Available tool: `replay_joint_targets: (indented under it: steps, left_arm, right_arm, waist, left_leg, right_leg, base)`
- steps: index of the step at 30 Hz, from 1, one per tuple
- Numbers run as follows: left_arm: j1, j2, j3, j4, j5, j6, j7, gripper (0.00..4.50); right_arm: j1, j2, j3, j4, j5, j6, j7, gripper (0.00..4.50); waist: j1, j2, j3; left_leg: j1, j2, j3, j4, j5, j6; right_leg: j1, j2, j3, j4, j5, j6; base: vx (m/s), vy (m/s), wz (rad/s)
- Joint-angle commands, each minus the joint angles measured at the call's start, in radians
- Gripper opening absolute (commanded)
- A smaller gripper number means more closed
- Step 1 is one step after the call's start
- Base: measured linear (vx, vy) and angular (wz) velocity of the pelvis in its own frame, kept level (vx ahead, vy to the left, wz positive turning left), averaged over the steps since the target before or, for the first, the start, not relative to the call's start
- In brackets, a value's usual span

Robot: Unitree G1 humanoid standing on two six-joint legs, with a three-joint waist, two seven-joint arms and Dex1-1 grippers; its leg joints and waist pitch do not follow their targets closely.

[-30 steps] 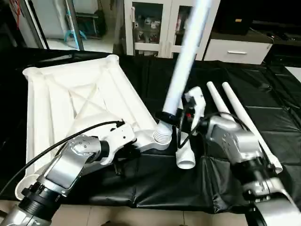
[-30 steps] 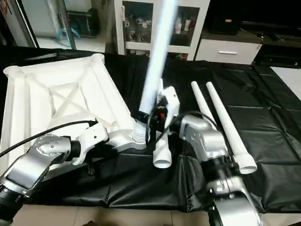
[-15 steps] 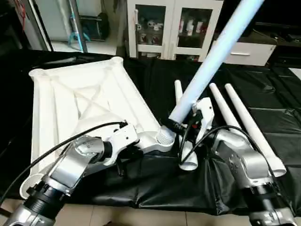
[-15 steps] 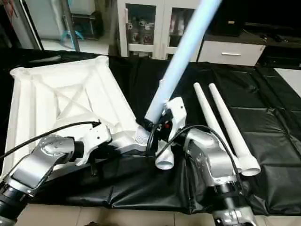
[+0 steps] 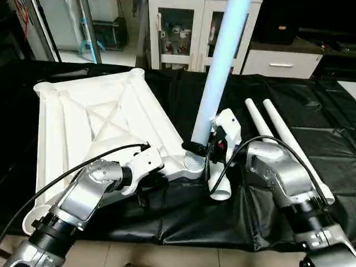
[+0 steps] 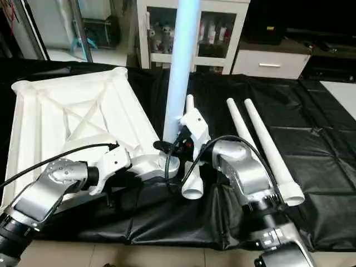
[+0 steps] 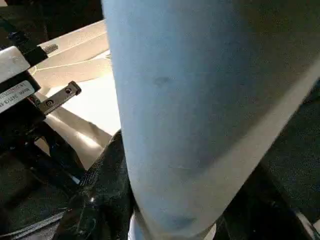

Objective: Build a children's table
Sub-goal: Insert table leg to table base

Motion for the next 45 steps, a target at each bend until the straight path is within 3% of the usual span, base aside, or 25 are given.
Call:
replay_joint_targets:
  steps: [1, 7, 10, 14, 17, 20, 23, 26, 27, 28, 29, 30, 31, 32, 33, 34, 35, 36, 37, 38, 39, 40, 43, 45]
  left_arm:
    - [-0.017, -0.006, 0.016, -0.005, 0.000, -0.032, 0.023, 0.00]
    - [-0.017, -0.006, 0.025, 0.010, -0.002, -0.049, 0.030, 0.00]
    - [-0.020, -0.007, 0.026, 0.014, 0.000, -0.053, 0.030, 0.00]
    - [-0.023, -0.008, 0.028, 0.018, 0.001, -0.053, 0.030, 0.00]
    - [-0.023, -0.007, 0.029, 0.021, 0.001, -0.054, 0.030, 0.00]
    - [-0.026, -0.017, 0.044, 0.032, -0.011, -0.039, 0.045, 0.00]
    - [-0.037, -0.036, 0.060, 0.050, -0.010, -0.011, 0.083, 0.00]
    - [-0.064, -0.076, 0.079, 0.071, 0.000, 0.042, 0.152, 0.00]
    - [-0.074, -0.091, 0.086, 0.076, 0.004, 0.063, 0.177, 0.00]
    - [-0.085, -0.111, 0.092, 0.074, 0.005, 0.088, 0.202, 0.00]
    - [-0.091, -0.123, 0.095, 0.073, 0.006, 0.101, 0.215, 0.00]
    - [-0.105, -0.145, 0.097, 0.074, 0.008, 0.124, 0.236, 0.00]
    - [-0.106, -0.146, 0.097, 0.074, 0.008, 0.126, 0.238, 0.00]
    - [-0.113, -0.157, 0.096, 0.074, 0.012, 0.136, 0.249, 0.00]
    - [-0.121, -0.170, 0.098, 0.075, 0.015, 0.151, 0.262, 0.00]
    - [-0.129, -0.183, 0.100, 0.074, 0.017, 0.167, 0.273, 0.00]
    - [-0.144, -0.202, 0.103, 0.084, 0.027, 0.190, 0.304, 0.00]
    - [-0.155, -0.215, 0.105, 0.091, 0.034, 0.206, 0.325, 0.00]
    - [-0.169, -0.231, 0.110, 0.101, 0.042, 0.227, 0.351, 0.00]
    - [-0.182, -0.246, 0.115, 0.111, 0.046, 0.243, 0.371, 0.00]
    - [-0.203, -0.270, 0.124, 0.122, 0.043, 0.266, 0.396, 0.00]
    - [-0.215, -0.282, 0.124, 0.121, 0.043, 0.278, 0.408, 0.00]
    - [-0.231, -0.293, 0.121, 0.116, 0.052, 0.300, 0.425, 0.00]
    - [-0.234, -0.296, 0.121, 0.114, 0.057, 0.307, 0.433, 0.00]
  right_arm:
    - [0.050, -0.004, 0.070, 0.097, -0.046, 0.067, 0.001, 1.83]
    - [0.067, 0.007, 0.071, 0.175, -0.075, 0.020, -0.026, 1.83]
    - [0.065, 0.010, 0.070, 0.183, -0.078, 0.013, -0.027, 1.83]
    - [0.062, 0.015, 0.066, 0.186, -0.078, 0.007, -0.024, 1.83]
    - [0.061, 0.017, 0.065, 0.189, -0.078, 0.003, -0.022, 1.83]
    - [0.052, 0.032, 0.049, 0.216, -0.082, -0.026, -0.050, 1.83]
    - [0.029, 0.064, 0.021, 0.257, -0.090, -0.049, -0.121, 1.83]
    - [-0.010, 0.108, -0.007, 0.327, -0.109, -0.082, -0.227, 1.83]
    - [-0.025, 0.122, -0.014, 0.353, -0.116, -0.095, -0.264, 1.83]
    - [-0.045, 0.143, -0.023, 0.387, -0.123, -0.106, -0.310, 1.83]
    - [-0.057, 0.155, -0.028, 0.405, -0.126, -0.111, -0.336, 1.83]
    - [-0.085, 0.181, -0.037, 0.448, -0.131, -0.122, -0.387, 1.83]
    - [-0.087, 0.182, -0.038, 0.452, -0.132, -0.123, -0.390, 1.83]
    - [-0.103, 0.196, -0.042, 0.478, -0.135, -0.130, -0.419, 1.83]
    - [-0.123, 0.211, -0.047, 0.512, -0.139, -0.142, -0.450, 1.83]
    - [-0.143, 0.225, -0.050, 0.545, -0.144, -0.156, -0.484, 1.83]
    - [-0.171, 0.247, -0.066, 0.592, -0.142, -0.175, -0.530, 1.83]
    - [-0.189, 0.261, -0.077, 0.623, -0.139, -0.188, -0.560, 1.83]
    - [-0.210, 0.276, -0.089, 0.662, -0.140, -0.203, -0.595, 1.83]
    - [-0.227, 0.290, -0.100, 0.692, -0.137, -0.210, -0.621, 1.83]
    - [-0.250, 0.312, -0.119, 0.733, -0.128, -0.211, -0.646, 1.83]
    - [-0.265, 0.326, -0.126, 0.757, -0.125, -0.214, -0.651, 1.83]
    - [-0.292, 0.346, -0.139, 0.792, -0.118, -0.224, -0.672, 1.83]
    - [-0.301, 0.351, -0.143, 0.804, -0.117, -0.228, -0.681, 1.83]
  waist:
    - [-0.008, 0.000, -0.031]
    - [-0.016, 0.005, -0.031]
    - [-0.024, 0.004, -0.026]
    - [-0.027, 0.006, -0.027]
    - [-0.027, 0.008, -0.030]
    - [-0.027, 0.008, -0.029]
    - [-0.030, 0.005, -0.026]
    - [-0.040, 0.010, -0.021]
    - [-0.048, 0.021, -0.019]
    - [-0.058, 0.029, -0.017]
    - [-0.061, 0.041, -0.011]
    - [-0.039, 0.060, 0.005]
    - [0.015, 0.048, -0.003]
    - [0.052, 0.054, -0.012]
    - [-0.008, -0.043, -0.040]
    - [-0.002, -0.033, -0.016]
    - [-0.005, -0.034, -0.022]
    - [0.012, -0.002, -0.039]
    - [0.008, 0.015, -0.054]
    - [-0.013, 0.014, -0.055]
    - [-0.023, 0.013, -0.041]
    - [-0.024, 0.014, -0.039]
    - [-0.024, 0.008, -0.035]
    - [-0.023, 0.008, -0.035]
  left_leg:
    - [0.007, 0.012, -0.012, -0.084, -0.423, -0.023]
    - [0.013, 0.013, -0.014, -0.090, -0.457, -0.026]
    - [0.024, 0.008, -0.018, -0.087, -0.521, -0.028]
    - [0.023, 0.009, -0.022, -0.090, -0.529, -0.026]
    - [0.019, 0.012, -0.022, -0.097, -0.517, -0.025]
    - [0.022, 0.012, -0.019, -0.097, -0.527, -0.024]
    - [0.023, 0.008, -0.020, -0.094, -0.533, -0.022]
    - [0.028, 0.005, -0.027, -0.093, -0.575, -0.028]
    - [0.037, 0.009, -0.032, -0.097, -0.620, -0.032]
    - [0.035, 0.015, -0.042, -0.111, -0.678, -0.036]
    - [0.035, 0.023, -0.049, -0.127, -0.733, -0.040]
    - [-0.065, 0.078, -0.042, -0.252, -0.919, -0.045]
    - [-0.094, 0.088, -0.016, -0.257, -0.911, -0.012]
    - [-0.071, 0.069, 0.036, -0.253, -0.856, 0.002]
    - [0.063, 0.010, 0.020, -0.084, -0.556, -0.018]
    - [0.055, -0.007, -0.030, 0.069, -0.205, 0.012]
    - [-0.042, -0.010, -0.064, 0.052, -0.121, 0.020]
    - [-0.048, 0.018, -0.056, -0.056, -0.073, -0.051]
    - [0.004, 0.020, -0.050, -0.058, -0.053, -0.071]
    - [0.025, 0.017, -0.037, -0.062, -0.079, -0.073]
    - [0.001, 0.011, -0.030, -0.076, -0.193, -0.072]
    - [0.001, 0.012, -0.028, -0.083, -0.298, -0.067]
    - [0.001, 0.013, -0.026, -0.086, -0.390, -0.051]
    - [-0.002, 0.013, -0.027, -0.088, -0.379, -0.051]
  right_leg:
    - [0.007, -0.049, 0.030, -0.120, -0.586, -0.062]
    - [0.005, -0.048, 0.024, -0.129, -0.585, -0.061]
    - [-0.004, -0.047, 0.017, -0.142, -0.664, -0.039]
    - [-0.002, -0.048, 0.014, -0.146, -0.669, -0.030]
    - [0.005, -0.048, 0.014, -0.142, -0.612, -0.047]
    - [0.000, -0.048, 0.017, -0.144, -0.604, -0.056]
    - [-0.002, -0.049, 0.013, -0.150, -0.651, -0.045]
    - [-0.002, -0.048, -0.008, -0.165, -0.720, -0.016]
    - [0.000, -0.046, -0.025, -0.171, -0.702, -0.018]
    - [0.016, -0.041, -0.049, -0.172, -0.655, -0.019]
    - [0.025, -0.033, -0.063, -0.168, -0.610, -0.028]
    - [0.131, -0.012, -0.069, 0.038, -0.333, -0.073]
    - [0.146, -0.011, -0.049, 0.101, -0.242, -0.056]
    - [0.114, -0.003, -0.040, 0.099, -0.223, -0.059]
    - [0.002, -0.067, 0.036, -0.061, -0.688, 0.005]
    - [-0.046, -0.183, 0.098, -0.197, -1.125, -0.027]
    - [0.050, -0.192, 0.099, -0.141, -1.033, -0.031]
    - [0.063, -0.104, 0.039, -0.079, -0.619, -0.069]
    - [0.032, -0.067, 0.021, -0.063, -0.370, -0.095]
    - [0.017, -0.032, 0.015, -0.038, -0.060, -0.170]
    - [0.035, -0.037, 0.021, -0.048, -0.069, -0.215]
    - [0.036, -0.044, 0.021, -0.063, -0.173, -0.215]
    - [0.028, -0.053, 0.026, -0.087, -0.346, -0.160]
    - [0.028, -0.054, 0.026, -0.089, -0.353, -0.147]
  base:
    - [0.000, 0.000, 0.00]
    - [0.000, 0.000, 0.00]
    - [0.000, 0.000, 0.00]
    - [0.000, 0.000, 0.00]
    - [0.000, 0.000, 0.00]
    - [0.000, 0.000, 0.00]
    - [0.000, 0.000, 0.00]
    - [0.000, 0.000, 0.00]
    - [-0.061, 0.024, -0.13]
    - [-0.062, 0.036, -0.13]
    - [-0.062, 0.036, -0.13]
    - [-0.123, 0.027, -0.12]
    - [-0.105, -0.044, 0.11]
    - [-0.105, -0.044, 0.11]
    - [0.063, -0.130, 0.14]
    - [0.142, -0.055, -0.40]
    - [0.142, -0.055, -0.40]
    - [0.065, 0.030, -0.30]
    - [-0.035, -0.009, 0.18]
    - [-0.035, -0.009, 0.18]
    - [-0.053, -0.007, 0.09]
    - [0.000, 0.000, 0.00]
    - [0.000, 0.000, 0.00]
    - [0.000, 0.000, 0.00]
